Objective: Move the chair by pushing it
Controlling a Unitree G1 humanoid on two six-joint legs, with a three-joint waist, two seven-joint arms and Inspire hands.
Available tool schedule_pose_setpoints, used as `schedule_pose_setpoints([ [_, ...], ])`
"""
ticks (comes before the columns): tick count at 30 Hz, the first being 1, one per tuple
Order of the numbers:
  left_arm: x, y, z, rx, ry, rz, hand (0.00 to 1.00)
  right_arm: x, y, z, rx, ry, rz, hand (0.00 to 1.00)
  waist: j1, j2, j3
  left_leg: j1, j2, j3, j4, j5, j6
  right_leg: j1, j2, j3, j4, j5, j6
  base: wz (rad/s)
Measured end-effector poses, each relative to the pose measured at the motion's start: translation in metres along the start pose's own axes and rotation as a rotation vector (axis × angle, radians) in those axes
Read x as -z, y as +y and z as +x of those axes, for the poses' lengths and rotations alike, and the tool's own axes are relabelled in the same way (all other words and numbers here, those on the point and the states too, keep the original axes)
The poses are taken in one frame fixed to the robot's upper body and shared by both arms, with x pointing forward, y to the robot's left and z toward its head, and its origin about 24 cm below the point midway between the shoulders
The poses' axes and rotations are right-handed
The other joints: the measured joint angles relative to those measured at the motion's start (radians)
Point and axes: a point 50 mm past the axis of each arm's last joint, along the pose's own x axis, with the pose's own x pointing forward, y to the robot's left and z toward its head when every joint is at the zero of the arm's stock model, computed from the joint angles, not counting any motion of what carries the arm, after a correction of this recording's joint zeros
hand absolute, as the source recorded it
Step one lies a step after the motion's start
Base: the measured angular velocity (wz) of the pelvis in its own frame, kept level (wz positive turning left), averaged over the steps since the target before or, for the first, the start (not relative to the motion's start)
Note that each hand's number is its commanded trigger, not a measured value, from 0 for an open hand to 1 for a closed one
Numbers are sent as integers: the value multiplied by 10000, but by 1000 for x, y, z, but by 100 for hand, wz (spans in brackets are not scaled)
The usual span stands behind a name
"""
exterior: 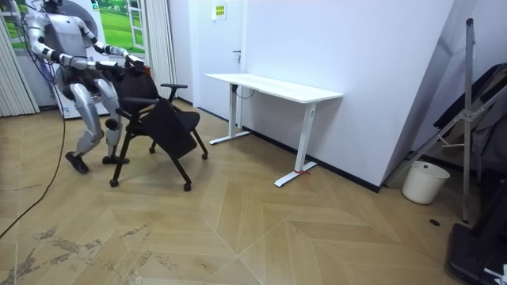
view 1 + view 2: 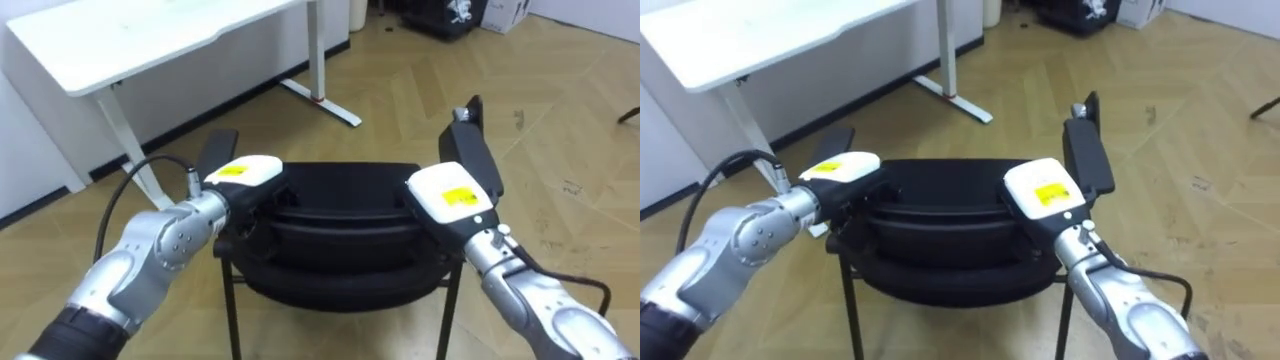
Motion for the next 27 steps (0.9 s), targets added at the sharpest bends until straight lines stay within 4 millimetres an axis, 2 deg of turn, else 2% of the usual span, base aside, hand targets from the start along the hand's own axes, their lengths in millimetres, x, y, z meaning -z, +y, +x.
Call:
schedule_pose_setpoints([
  [1,0,0,0,-63,-6,12,100,0,0,0,-11,-19,-1,100,-15,73,45,149,34,-29,4,-123,21,-255,109,148,-220,-68,82,10],
  [2,0,0,0,-55,-8,12,100,-1,0,0,-8,-16,26,100,-25,74,40,220,30,-50,4,-181,33,-376,145,211,-389,-109,104,0],
  [5,1,1,-1,-55,-38,78,100,-2,0,1,24,-59,57,100,-8,135,59,469,16,-112,20,-503,54,-853,421,177,-1900,-379,71,3],
  [6,1,1,-1,-70,-37,80,100,-2,0,0,27,-61,59,100,-53,173,58,570,5,-233,10,-614,51,-910,650,29,-2835,-448,71,19],
  [7,1,1,-1,-92,-24,102,100,-2,0,1,27,-58,63,100,-97,198,63,671,10,-350,7,-726,40,-909,1020,121,-4042,-450,53,22],
  [8,1,1,-1,-118,-28,115,100,-2,0,1,36,-63,64,100,-115,204,60,705,12,-388,11,-772,4,-908,1189,193,-4647,-437,36,26],
  [9,2,2,-1,-159,-30,142,100,-2,-1,1,74,-61,65,100,-175,224,46,776,-2,-507,19,-857,-84,-883,1508,223,-5810,-362,-22,33],
  [10,1,2,-2,-176,-27,147,100,-3,-2,1,111,-78,54,100,-300,246,-10,859,-17,-673,13,-967,-116,-821,1764,177,-6826,-183,-120,33],
  [11,1,3,-2,-189,-31,154,100,-3,-3,1,135,-92,41,100,-316,233,-31,926,-18,-715,10,-1028,-128,-793,1884,154,-7223,-61,-177,29],
  [12,1,3,-2,-208,-36,163,100,-2,-3,1,157,-104,22,100,-317,243,-29,1105,-21,-788,14,-1145,-136,-691,2083,127,-7847,237,-297,22],
  [13,1,3,-2,-200,-33,152,100,-2,-3,1,152,-106,21,100,-348,239,-37,1292,-28,-874,7,-1294,-134,-528,2213,103,-8210,514,-459,24],
  [15,1,3,-2,-213,-26,142,100,-2,-4,1,148,-120,20,100,-409,151,-88,1661,-103,-1054,-45,-1572,-203,-205,2237,12,-8385,672,-669,27],
  [16,0,4,-2,-244,-13,103,100,-2,-5,1,162,-127,-3,100,-394,188,-100,1894,-72,-1178,-101,-1750,-271,-47,2321,15,-8353,833,-907,22],
  [17,0,4,-2,-262,-6,85,100,-2,-5,2,162,-132,-12,100,-372,212,-118,1999,-16,-1197,-149,-1824,-308,51,2386,26,-8257,825,-925,9],
  [18,1,5,-2,-312,1,73,100,-2,-6,3,170,-125,-24,100,-263,253,-112,2295,145,-1166,-269,-1946,-467,213,2577,-51,-8064,759,-1101,-3],
  [19,1,6,-2,-387,39,105,100,-2,-7,4,149,-109,-6,100,-167,254,-109,2484,353,-1126,-259,-2071,-702,349,2612,-237,-7870,521,-1231,0],
  [20,2,7,-3,-459,72,122,100,-3,-7,5,137,-108,21,100,-163,219,-105,2506,444,-1112,-136,-2114,-803,397,2607,-392,-7721,343,-1278,22],
  [21,2,9,-2,-622,109,131,100,-3,-8,6,72,-102,47,100,-177,168,-88,2500,661,-819,345,-2154,-1158,555,2591,-647,-7450,-53,-1343,35],
  [22,1,8,-2,-665,116,106,100,-3,-7,7,26,-94,73,100,-183,154,-84,2467,809,-588,633,-2115,-1303,650,2587,-751,-7325,-231,-1375,38],
  [23,2,6,-2,-664,195,54,100,-3,-6,7,-44,-97,116,100,-193,107,-55,2443,1030,-221,1276,-1928,-1646,922,2569,-970,-7166,-594,-1404,19],
  [24,4,2,-2,-598,263,-11,100,-4,-4,6,-141,-124,145,100,-192,68,-20,2440,1241,12,1878,-1620,-2147,1302,2530,-1165,-7189,-847,-1456,15],
  [25,6,-2,-3,-602,296,-64,100,-6,-2,7,-195,-127,207,100,-117,-42,9,2412,1387,201,2381,-1208,-2412,1656,2466,-1240,-7291,-1096,-1485,11],
  [26,6,-2,-4,-638,289,-71,100,-6,-2,7,-202,-119,216,100,-55,-120,14,2371,1449,355,2630,-978,-2413,1771,2404,-1230,-7316,-1223,-1477,20],
  [27,5,-4,-4,-756,281,-62,100,-6,-1,7,-242,-103,232,100,20,-293,-34,2164,1575,564,3050,-673,-2238,1914,2315,-1225,-7355,-1427,-1475,32],
])
